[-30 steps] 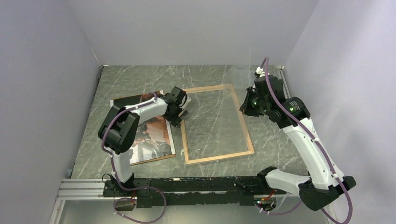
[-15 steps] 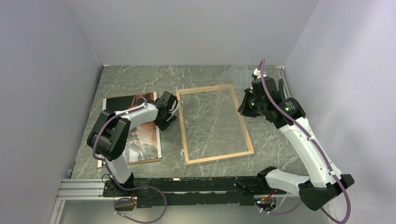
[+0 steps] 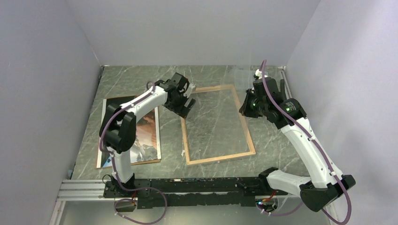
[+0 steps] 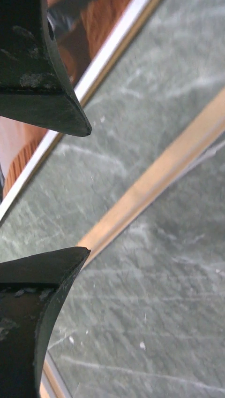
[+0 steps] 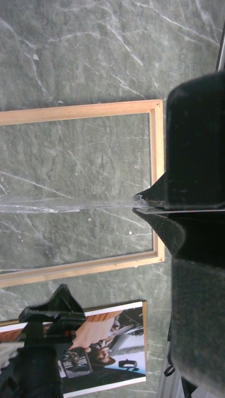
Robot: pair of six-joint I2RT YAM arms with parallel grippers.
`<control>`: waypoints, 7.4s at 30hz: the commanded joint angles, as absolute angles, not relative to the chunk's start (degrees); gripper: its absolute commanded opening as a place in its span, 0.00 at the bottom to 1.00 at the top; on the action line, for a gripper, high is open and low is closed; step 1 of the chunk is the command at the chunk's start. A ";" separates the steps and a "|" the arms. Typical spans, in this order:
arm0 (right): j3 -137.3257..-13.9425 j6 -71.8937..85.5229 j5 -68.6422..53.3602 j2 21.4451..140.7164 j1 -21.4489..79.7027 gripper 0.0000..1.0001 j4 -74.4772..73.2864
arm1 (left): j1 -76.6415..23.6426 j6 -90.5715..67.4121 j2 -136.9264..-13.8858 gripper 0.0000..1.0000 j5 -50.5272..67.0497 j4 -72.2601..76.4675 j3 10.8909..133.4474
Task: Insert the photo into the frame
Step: Move the photo frame item to the center of the board, then adjust the photo frame at the center of the board, then place the photo frame item in the photo frame.
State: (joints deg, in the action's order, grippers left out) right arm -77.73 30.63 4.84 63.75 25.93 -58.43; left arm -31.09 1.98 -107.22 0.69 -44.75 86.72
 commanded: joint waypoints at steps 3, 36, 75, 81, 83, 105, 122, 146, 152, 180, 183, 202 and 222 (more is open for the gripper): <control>-79.82 30.25 5.47 62.58 25.36 0.00 -56.07 | -31.97 -5.21 -113.21 0.91 8.32 -48.38 89.11; -71.43 39.77 -3.48 59.75 24.98 0.00 -46.11 | -32.08 6.16 -114.38 0.16 0.18 -41.40 79.90; -71.15 48.00 -9.86 66.54 29.48 0.00 -32.79 | -15.43 4.22 -101.05 0.40 15.56 -48.87 80.58; -72.92 49.02 -10.05 68.40 31.18 0.00 -30.32 | -15.10 1.69 -101.94 0.38 17.74 -45.96 77.69; -72.79 49.31 -10.32 68.87 31.36 0.00 -29.22 | -14.62 1.17 -101.51 0.39 18.42 -45.52 77.86; -60.69 52.13 -8.72 69.02 31.76 0.00 -17.52 | -15.04 0.30 -102.82 0.26 23.90 -41.39 72.07; -53.54 55.44 -9.19 68.03 31.83 0.00 -12.25 | -17.75 0.34 -108.10 0.09 24.50 -37.93 70.48; -52.58 57.83 -9.25 64.51 31.74 0.00 -10.18 | -17.75 0.35 -107.29 0.03 26.42 -38.03 67.59; -52.11 57.38 -8.41 64.42 31.74 0.00 -11.03 | -17.75 0.35 -106.93 0.03 26.06 -37.89 67.58; -50.17 53.15 -10.37 67.78 29.33 0.00 -11.92 | -17.75 0.33 -106.73 0.03 25.46 -38.62 68.90; -50.21 52.44 -11.81 68.40 28.57 0.00 -11.37 | -17.75 0.35 -106.85 0.03 25.57 -38.67 69.00; -44.17 53.15 -17.04 70.09 22.89 0.00 -8.81 | -17.76 0.44 -106.88 0.03 24.66 -39.00 69.87; -36.91 56.75 -17.56 67.38 22.13 0.00 -7.08 | -17.85 0.35 -106.31 0.03 23.99 -38.56 69.45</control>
